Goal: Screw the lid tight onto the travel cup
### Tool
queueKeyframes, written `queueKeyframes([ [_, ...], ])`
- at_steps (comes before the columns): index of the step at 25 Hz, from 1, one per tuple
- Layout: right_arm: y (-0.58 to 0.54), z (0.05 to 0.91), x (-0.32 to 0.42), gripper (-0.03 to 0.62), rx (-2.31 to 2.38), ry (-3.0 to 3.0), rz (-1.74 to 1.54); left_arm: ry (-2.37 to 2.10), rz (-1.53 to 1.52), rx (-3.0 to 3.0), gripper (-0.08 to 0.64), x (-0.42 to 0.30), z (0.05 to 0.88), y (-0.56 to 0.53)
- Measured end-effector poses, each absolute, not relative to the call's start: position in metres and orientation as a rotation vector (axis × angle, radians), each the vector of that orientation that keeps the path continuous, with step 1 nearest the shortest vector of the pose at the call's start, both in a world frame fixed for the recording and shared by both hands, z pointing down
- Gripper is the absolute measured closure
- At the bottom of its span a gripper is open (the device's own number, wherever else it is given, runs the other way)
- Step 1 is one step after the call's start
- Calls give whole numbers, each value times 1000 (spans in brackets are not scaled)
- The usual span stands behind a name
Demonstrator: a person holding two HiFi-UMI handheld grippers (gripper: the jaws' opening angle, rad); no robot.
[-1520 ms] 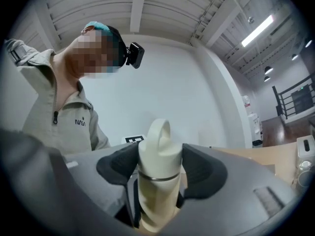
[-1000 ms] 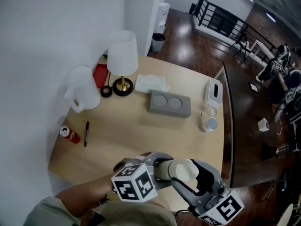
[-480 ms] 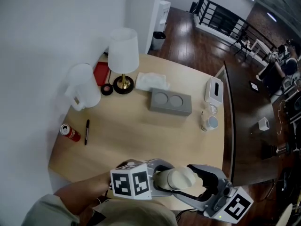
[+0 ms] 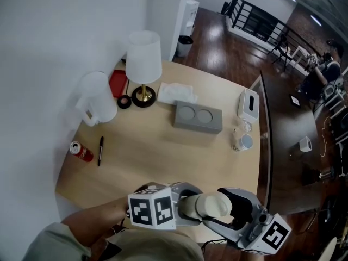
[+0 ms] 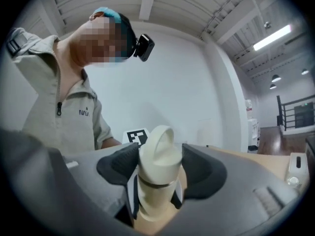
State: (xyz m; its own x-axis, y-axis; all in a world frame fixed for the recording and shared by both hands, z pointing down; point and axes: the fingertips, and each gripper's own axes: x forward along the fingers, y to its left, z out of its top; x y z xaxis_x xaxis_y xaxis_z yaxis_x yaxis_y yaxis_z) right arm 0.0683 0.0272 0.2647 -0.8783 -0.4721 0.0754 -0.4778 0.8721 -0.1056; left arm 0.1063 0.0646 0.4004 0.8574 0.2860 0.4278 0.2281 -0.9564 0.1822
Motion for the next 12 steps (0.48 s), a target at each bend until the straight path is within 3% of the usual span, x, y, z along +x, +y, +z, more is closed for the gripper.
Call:
queueKeyframes([
  [7, 16, 271, 76, 318, 936, -2919, 129, 270, 749, 2925, 245, 108, 406, 50],
  [12, 6, 275, 75, 318, 1152, -2844, 171, -58, 846, 2985, 245, 110, 415, 21],
])
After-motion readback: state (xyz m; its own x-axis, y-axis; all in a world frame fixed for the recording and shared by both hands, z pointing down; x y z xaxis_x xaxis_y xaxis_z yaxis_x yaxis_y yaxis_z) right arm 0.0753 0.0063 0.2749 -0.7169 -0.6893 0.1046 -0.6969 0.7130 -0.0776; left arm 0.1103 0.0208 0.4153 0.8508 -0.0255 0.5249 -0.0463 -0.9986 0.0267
